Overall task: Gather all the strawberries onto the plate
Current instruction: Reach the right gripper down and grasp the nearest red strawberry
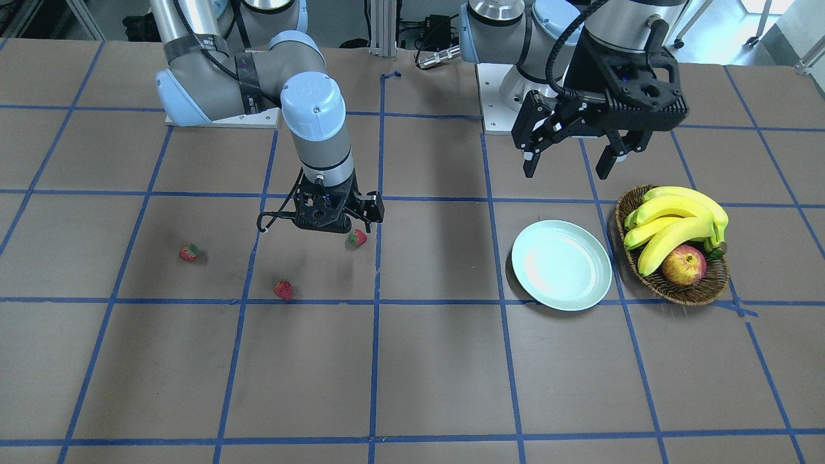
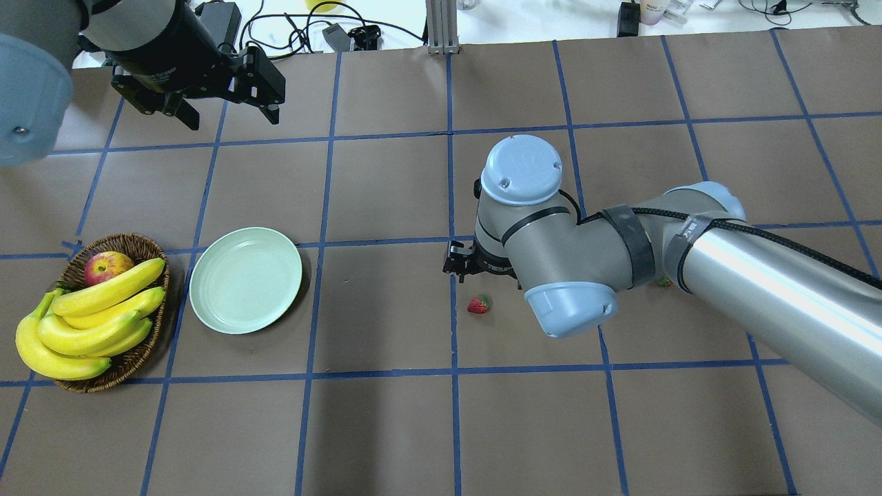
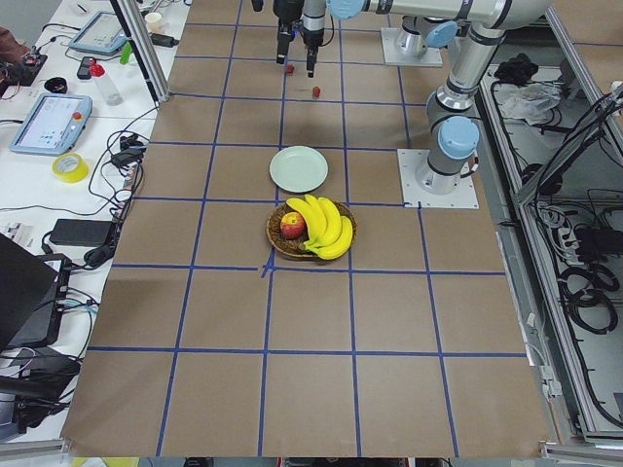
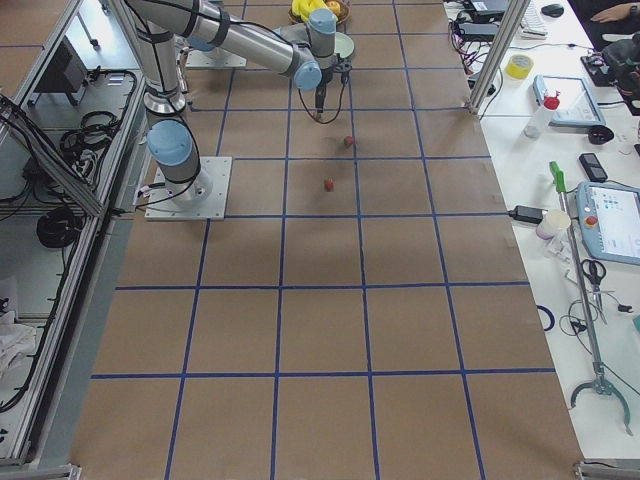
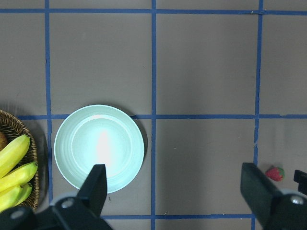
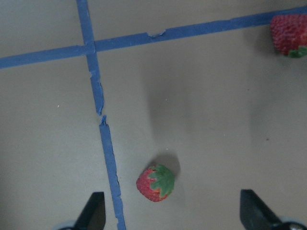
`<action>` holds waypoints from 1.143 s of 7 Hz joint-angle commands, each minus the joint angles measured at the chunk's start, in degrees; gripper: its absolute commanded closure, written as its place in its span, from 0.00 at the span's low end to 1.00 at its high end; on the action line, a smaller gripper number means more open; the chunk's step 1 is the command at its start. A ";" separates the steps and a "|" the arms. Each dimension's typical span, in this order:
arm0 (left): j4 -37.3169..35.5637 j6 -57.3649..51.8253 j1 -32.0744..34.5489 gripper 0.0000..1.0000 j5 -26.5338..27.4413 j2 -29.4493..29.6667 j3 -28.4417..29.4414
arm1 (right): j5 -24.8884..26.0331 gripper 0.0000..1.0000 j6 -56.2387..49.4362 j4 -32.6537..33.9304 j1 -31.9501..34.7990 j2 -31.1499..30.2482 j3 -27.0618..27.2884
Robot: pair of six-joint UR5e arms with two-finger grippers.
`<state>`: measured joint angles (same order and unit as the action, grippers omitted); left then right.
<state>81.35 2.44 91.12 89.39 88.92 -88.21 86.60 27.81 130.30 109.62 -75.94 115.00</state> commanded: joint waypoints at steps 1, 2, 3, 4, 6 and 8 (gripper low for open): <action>-0.14 -0.06 0.02 0.00 -0.18 -0.23 -0.03 | -0.38 0.02 1.11 1.97 1.03 2.90 0.49; -0.14 -0.59 -0.07 0.00 -0.27 -0.32 -0.12 | -0.38 0.04 1.19 1.89 1.03 3.34 0.66; -0.05 -2.33 -0.33 0.00 -0.10 -0.24 -0.21 | -1.42 0.09 1.11 1.71 1.03 4.12 0.66; -0.05 -2.18 -0.42 0.00 -0.62 -0.24 -0.21 | -2.04 0.24 0.76 1.54 1.03 4.39 0.58; -0.05 -2.00 -0.42 0.00 -2.47 -0.24 -0.64 | -2.14 0.39 0.75 1.27 1.03 5.18 0.75; -0.05 -2.17 -0.33 0.00 -3.95 -0.23 -0.65 | -2.92 0.49 0.49 1.18 1.03 5.45 0.58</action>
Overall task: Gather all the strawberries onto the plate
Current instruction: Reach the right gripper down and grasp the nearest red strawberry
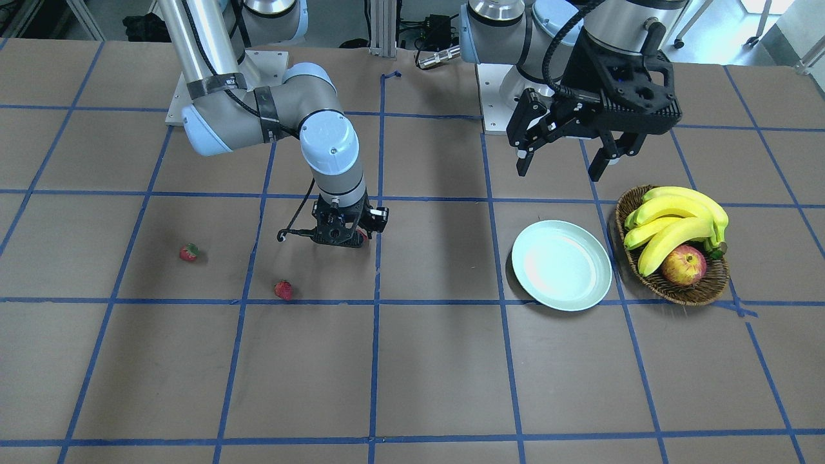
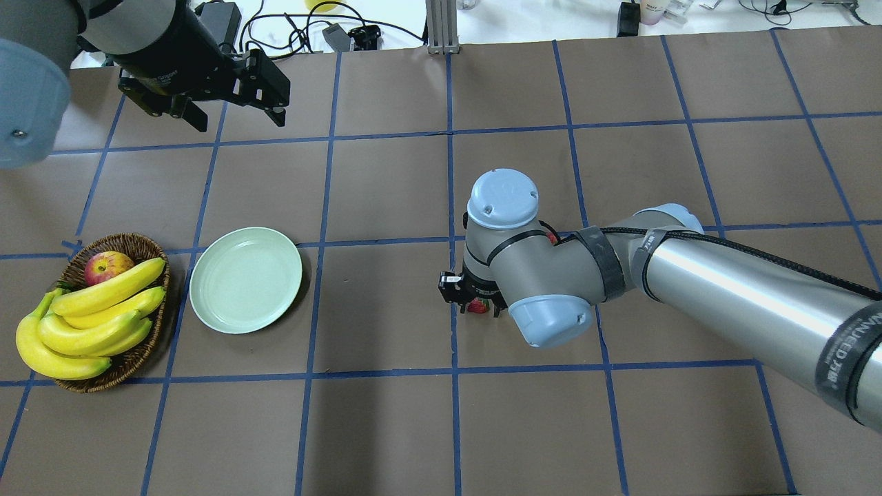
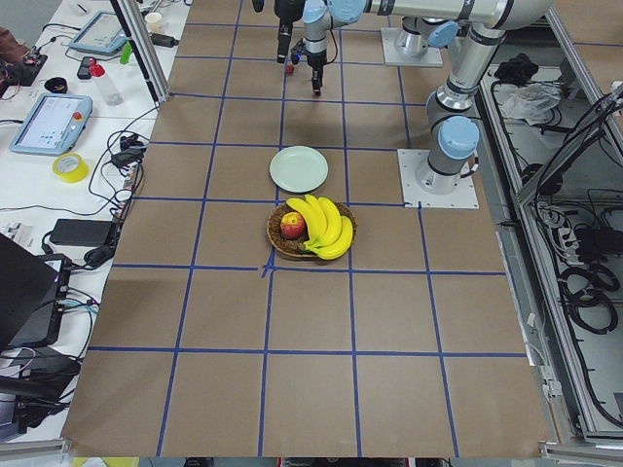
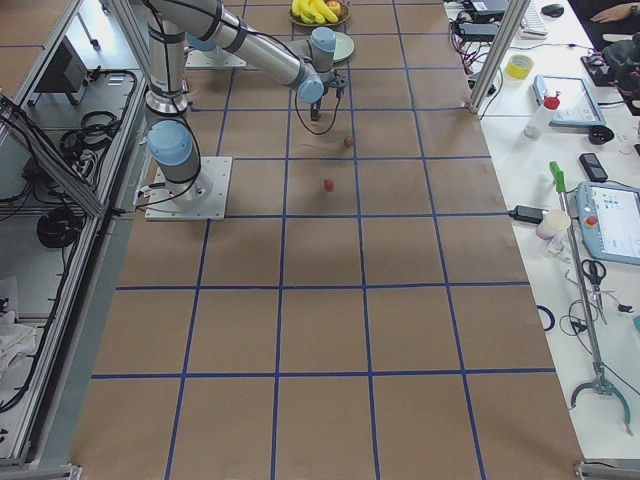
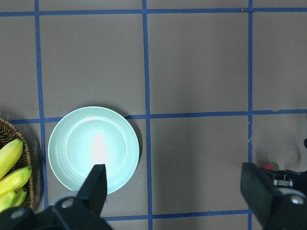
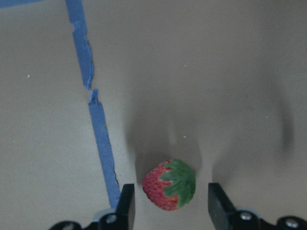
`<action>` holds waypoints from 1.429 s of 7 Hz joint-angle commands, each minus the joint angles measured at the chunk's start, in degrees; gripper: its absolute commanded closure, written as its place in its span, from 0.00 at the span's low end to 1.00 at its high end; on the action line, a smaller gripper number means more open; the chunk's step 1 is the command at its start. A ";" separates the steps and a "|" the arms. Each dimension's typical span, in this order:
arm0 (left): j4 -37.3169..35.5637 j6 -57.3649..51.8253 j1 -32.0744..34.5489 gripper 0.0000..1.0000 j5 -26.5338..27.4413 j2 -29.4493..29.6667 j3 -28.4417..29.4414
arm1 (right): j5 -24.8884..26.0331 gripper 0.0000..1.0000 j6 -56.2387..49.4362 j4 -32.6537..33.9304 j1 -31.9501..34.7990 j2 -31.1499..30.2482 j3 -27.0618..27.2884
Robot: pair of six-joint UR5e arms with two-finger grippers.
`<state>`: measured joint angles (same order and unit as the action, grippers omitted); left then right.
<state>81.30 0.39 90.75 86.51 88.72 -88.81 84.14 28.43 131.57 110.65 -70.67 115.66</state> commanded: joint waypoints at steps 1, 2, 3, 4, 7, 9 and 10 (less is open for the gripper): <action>0.00 -0.30 -0.05 0.00 -1.08 -0.04 -0.05 | -0.47 0.66 -0.13 -0.17 0.00 0.18 -0.26; 0.00 -0.31 0.04 0.00 -1.16 -0.04 -0.14 | -0.47 0.88 -0.39 -0.17 0.00 0.18 -0.35; 0.09 0.04 -0.05 0.00 -1.16 -0.04 -0.14 | -0.47 1.00 -0.39 -0.17 0.00 0.18 -0.70; 0.00 0.39 -0.05 0.00 -1.25 0.14 -0.14 | -0.91 1.00 -0.39 -0.43 0.00 0.01 -2.53; 0.09 0.40 -0.05 0.00 -1.25 0.66 -0.31 | -11.07 1.00 0.40 -3.78 0.35 1.49 -9.05; 0.09 -0.30 -0.57 0.00 -1.16 0.84 -0.31 | -12.95 1.00 3.79 -0.10 4.81 6.49 -12.63; 0.61 -0.74 -1.62 0.00 -0.90 0.32 -0.31 | -12.86 1.00 4.00 0.26 5.18 8.77 -13.27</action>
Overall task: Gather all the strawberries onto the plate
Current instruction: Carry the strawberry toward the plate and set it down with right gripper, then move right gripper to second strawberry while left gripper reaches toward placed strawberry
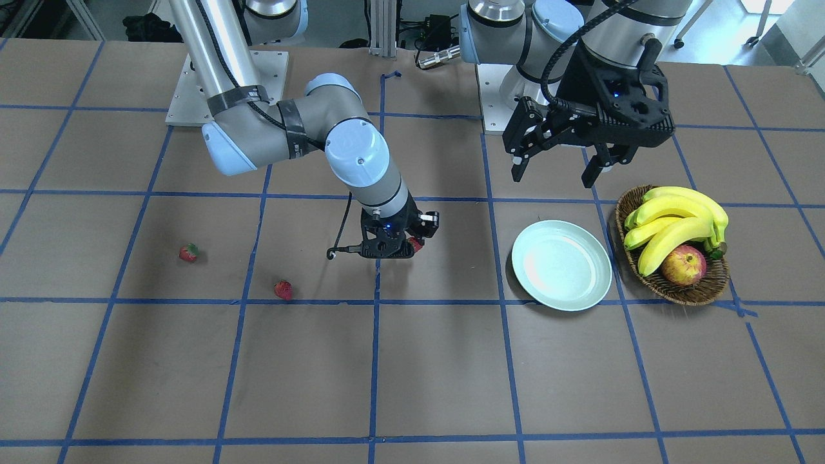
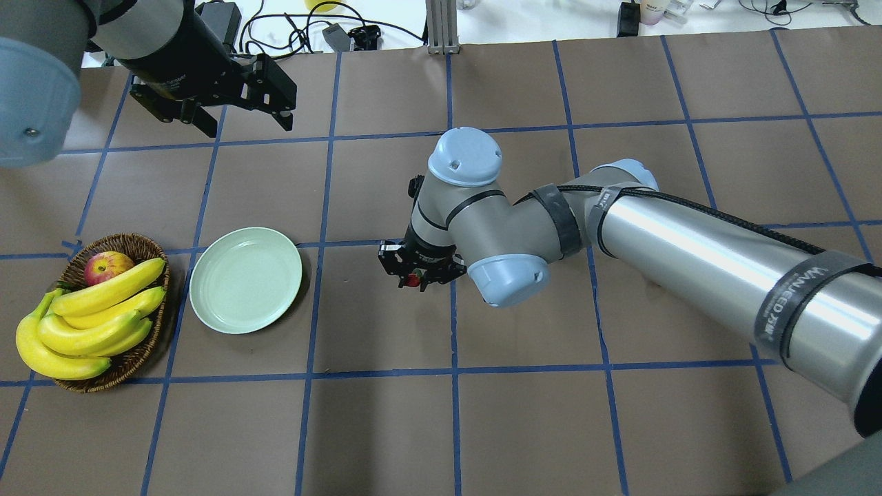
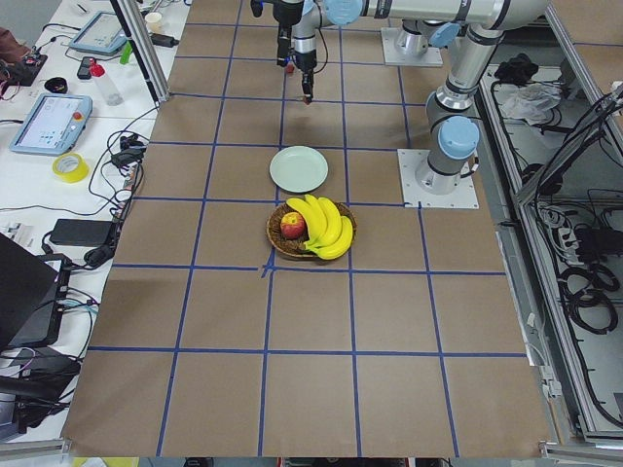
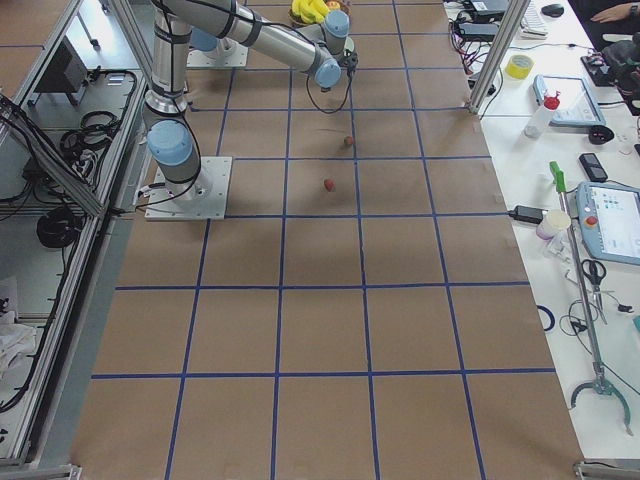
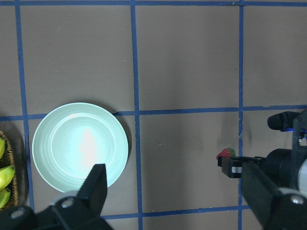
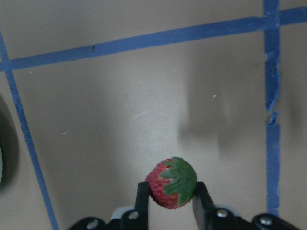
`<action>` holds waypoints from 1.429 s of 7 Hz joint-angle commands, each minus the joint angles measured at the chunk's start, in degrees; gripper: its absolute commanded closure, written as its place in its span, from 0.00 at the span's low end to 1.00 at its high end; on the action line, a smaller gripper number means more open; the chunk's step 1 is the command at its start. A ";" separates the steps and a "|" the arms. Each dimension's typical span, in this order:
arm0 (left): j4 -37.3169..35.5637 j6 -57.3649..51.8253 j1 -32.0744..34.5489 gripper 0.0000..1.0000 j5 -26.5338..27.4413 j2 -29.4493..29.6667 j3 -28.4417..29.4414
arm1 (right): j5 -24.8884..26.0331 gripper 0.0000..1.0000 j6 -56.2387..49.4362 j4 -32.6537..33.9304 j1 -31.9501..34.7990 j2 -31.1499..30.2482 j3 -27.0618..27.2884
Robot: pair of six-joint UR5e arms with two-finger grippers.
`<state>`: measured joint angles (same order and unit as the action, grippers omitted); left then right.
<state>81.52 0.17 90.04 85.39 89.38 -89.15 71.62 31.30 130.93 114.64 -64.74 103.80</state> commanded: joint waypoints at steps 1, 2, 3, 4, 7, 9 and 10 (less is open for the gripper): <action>0.48 -0.52 -1.01 0.00 0.04 -0.78 0.20 | -0.34 0.81 1.13 1.08 1.20 3.04 -1.75; 0.13 -0.52 -1.44 0.00 -0.04 -0.70 0.11 | -0.43 0.01 1.31 0.91 1.20 2.86 -1.32; 0.04 -0.52 -1.45 0.00 -0.04 -0.78 0.55 | -0.34 0.00 0.27 0.39 1.20 1.99 -1.84; 0.21 -0.43 -1.36 0.00 0.56 -0.79 0.03 | 0.53 0.00 -0.79 0.29 1.03 0.59 -2.02; 0.13 -0.52 -1.62 0.00 0.31 -0.79 0.03 | 10.20 0.00 -11.03 -2.76 -6.49 -4.68 -1.76; 0.13 -0.52 -1.19 0.00 0.04 -0.26 -0.06 | 14.15 0.00 -24.21 -3.66 -12.13 -5.14 -1.49; -0.66 -0.35 -1.10 0.00 0.13 1.48 -0.85 | 15.12 0.00 -28.01 -3.58 -14.24 -4.53 -1.06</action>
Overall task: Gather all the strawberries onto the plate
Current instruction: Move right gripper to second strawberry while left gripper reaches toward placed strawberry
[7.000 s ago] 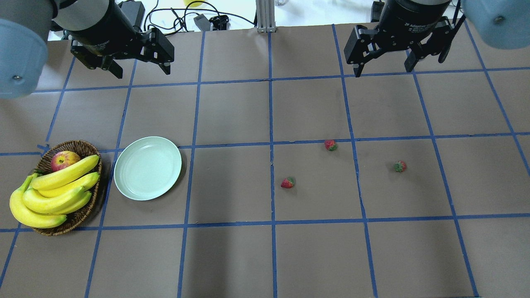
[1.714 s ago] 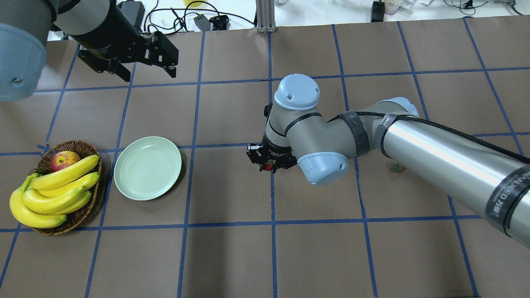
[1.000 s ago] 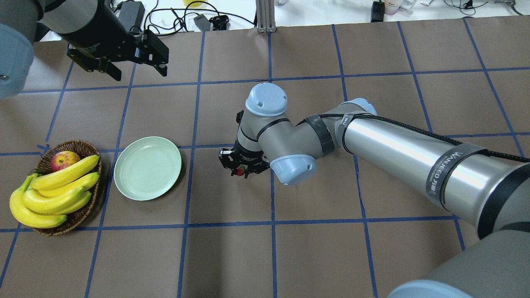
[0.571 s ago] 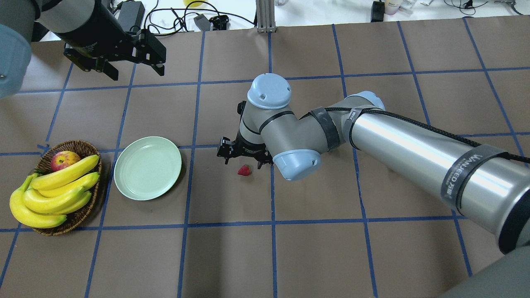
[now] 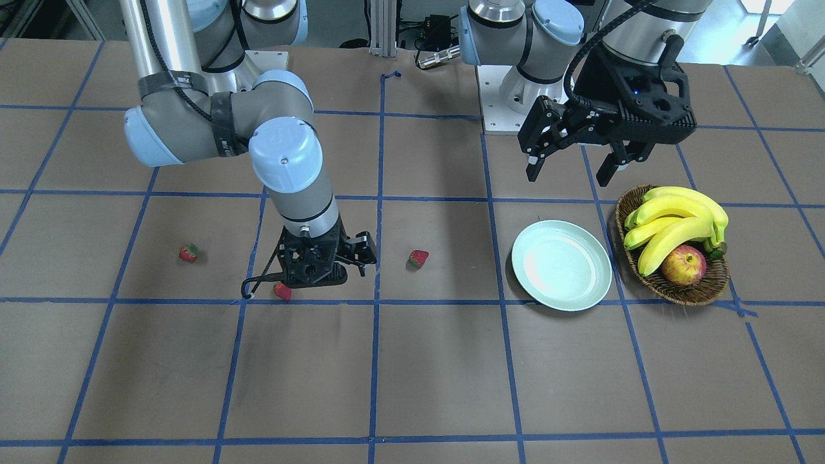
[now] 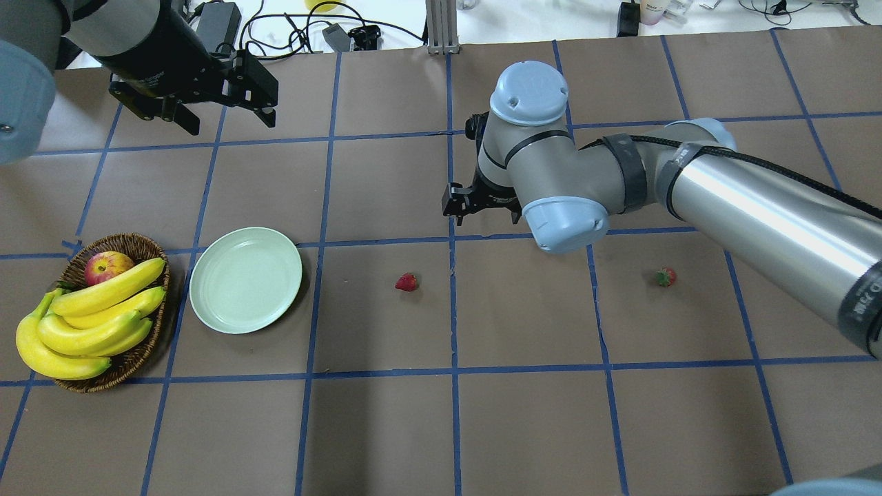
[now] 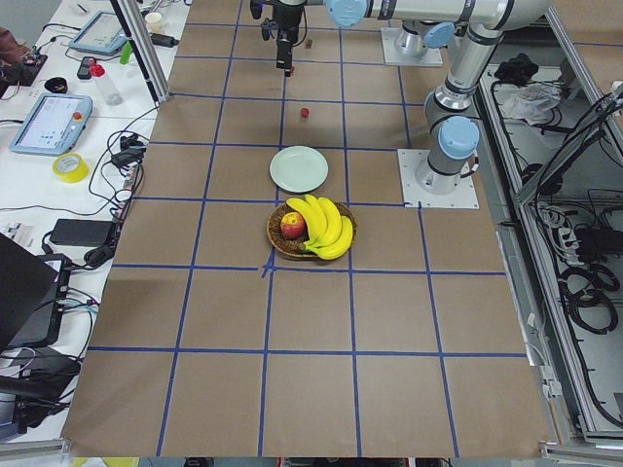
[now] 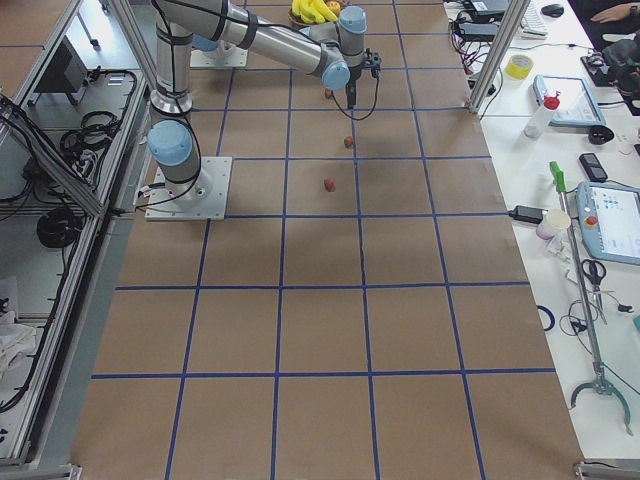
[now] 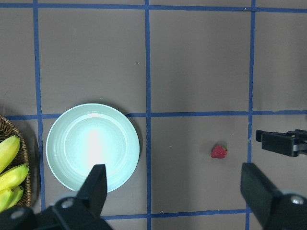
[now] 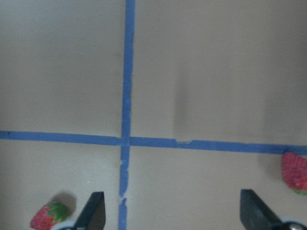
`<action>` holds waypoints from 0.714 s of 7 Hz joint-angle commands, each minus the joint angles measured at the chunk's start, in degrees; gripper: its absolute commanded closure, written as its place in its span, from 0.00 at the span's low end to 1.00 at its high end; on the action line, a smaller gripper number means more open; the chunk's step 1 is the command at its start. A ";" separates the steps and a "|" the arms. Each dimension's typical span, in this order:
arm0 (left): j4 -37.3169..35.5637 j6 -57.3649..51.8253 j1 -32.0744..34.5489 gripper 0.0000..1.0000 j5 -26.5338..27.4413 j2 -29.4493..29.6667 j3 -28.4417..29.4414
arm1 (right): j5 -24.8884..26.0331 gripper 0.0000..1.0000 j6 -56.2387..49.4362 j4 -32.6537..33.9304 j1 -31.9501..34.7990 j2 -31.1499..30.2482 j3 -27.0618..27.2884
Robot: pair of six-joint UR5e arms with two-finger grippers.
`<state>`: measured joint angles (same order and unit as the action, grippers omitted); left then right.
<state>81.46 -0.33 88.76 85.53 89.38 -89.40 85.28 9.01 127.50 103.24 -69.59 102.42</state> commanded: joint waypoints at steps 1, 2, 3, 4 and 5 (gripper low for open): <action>-3.74 0.24 0.36 0.00 -0.19 2.28 -3.47 | 3.38 0.02 -9.15 -0.24 -3.82 1.12 1.11; -5.86 0.42 0.71 0.00 -1.14 2.90 -6.20 | 6.62 0.04 -10.23 -0.33 -4.01 1.47 2.51; -8.40 0.94 2.62 0.00 -3.50 4.38 -8.93 | 6.83 0.05 -10.24 -0.24 -4.10 1.82 2.96; -12.60 1.30 4.82 0.00 -3.44 6.14 -11.04 | 6.92 0.10 -10.07 -0.24 -4.10 3.31 3.05; -17.17 2.43 6.93 0.00 -3.27 8.50 -12.45 | 6.92 0.14 -10.07 -0.24 -4.10 3.76 3.22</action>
<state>69.42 1.06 93.21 82.40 95.35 -99.72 92.00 -1.01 127.26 99.19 -66.71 105.37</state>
